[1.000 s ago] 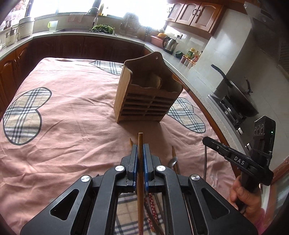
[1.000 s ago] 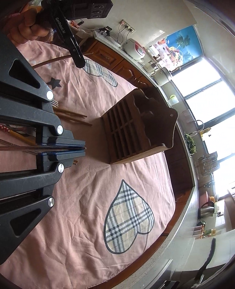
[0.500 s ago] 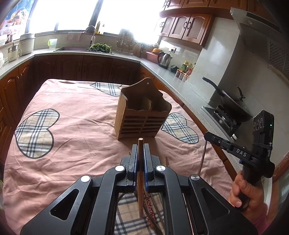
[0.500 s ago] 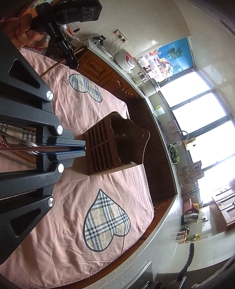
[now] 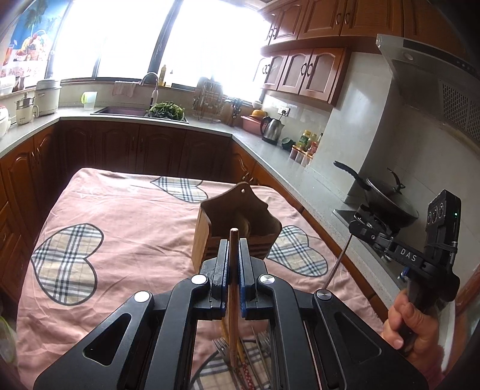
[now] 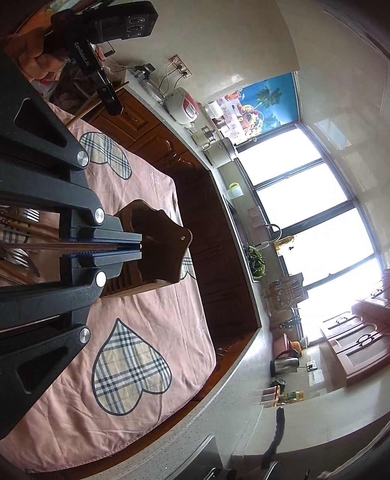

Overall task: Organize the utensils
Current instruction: 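Carry both held chopsticks over the wooden holder and lower them into it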

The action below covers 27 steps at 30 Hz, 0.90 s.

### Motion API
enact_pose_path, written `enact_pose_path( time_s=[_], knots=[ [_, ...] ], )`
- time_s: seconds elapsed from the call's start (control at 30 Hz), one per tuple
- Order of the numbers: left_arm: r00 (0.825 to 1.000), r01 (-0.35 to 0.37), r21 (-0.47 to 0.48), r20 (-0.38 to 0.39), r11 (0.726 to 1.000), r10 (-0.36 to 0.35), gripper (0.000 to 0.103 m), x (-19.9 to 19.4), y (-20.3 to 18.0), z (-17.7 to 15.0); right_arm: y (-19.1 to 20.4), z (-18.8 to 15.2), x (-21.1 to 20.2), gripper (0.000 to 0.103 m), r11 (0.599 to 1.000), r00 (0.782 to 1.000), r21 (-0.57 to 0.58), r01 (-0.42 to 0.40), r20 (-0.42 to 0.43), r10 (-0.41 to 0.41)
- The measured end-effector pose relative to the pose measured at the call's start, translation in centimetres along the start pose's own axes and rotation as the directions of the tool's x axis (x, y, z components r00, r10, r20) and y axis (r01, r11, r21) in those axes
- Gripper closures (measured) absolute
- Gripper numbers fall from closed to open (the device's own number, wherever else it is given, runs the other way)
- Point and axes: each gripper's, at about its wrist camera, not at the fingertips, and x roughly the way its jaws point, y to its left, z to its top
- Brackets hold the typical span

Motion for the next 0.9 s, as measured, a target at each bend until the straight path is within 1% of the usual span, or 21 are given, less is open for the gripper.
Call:
enact_pose_path(
  time_s=[0.1, 0.27, 0.5, 0.57, 0.67, 0.77, 0.9],
  knots=[
    [0.998, 0.007, -0.021, 0.055, 1.0, -0.005, 0.099, 0.1, 0.3, 1.4, 0.0, 1.5, -0.1, 0.1, 1.0, 0.999, 0.008, 0.0, 0.054, 0.0],
    [0.99, 0.003, -0.031, 0.138, 1.0, 0.002, 0.099, 0.9, 0.5, 4.3, -0.2, 4.4, 0.3, 0.1, 1.0, 0.99, 0.025, -0.01, 0.138, 0.006],
    [0.974, -0.006, -0.077, 0.226, 0.997, 0.023, 0.099, 3.5, 2.0, 8.6, -0.4, 8.9, 2.4, 0.1, 1.0, 0.972, 0.03, 0.006, 0.236, -0.013],
    [0.968, -0.018, -0.095, 0.247, 0.995, 0.041, 0.099, 4.6, 2.5, 9.5, -0.8, 10.0, 3.2, 0.1, 0.999, 0.965, 0.041, 0.009, 0.262, -0.02],
    [0.963, -0.022, -0.131, 0.264, 0.991, 0.056, 0.099, 6.8, 3.5, 10.6, -1.5, 11.3, 4.7, 0.1, 0.998, 0.956, 0.052, 0.019, 0.292, -0.034],
    [0.962, -0.027, -0.163, 0.263, 0.986, 0.069, 0.099, 9.4, 4.3, 11.0, -2.1, 11.8, 6.7, 0.1, 0.998, 0.955, 0.057, 0.028, 0.293, -0.044],
    [0.967, -0.058, -0.179, 0.234, 0.982, 0.099, 0.099, 13.0, 4.9, 9.8, -2.9, 10.7, 9.5, 0.099, 0.997, 0.958, 0.054, 0.056, 0.277, -0.069]
  ],
)
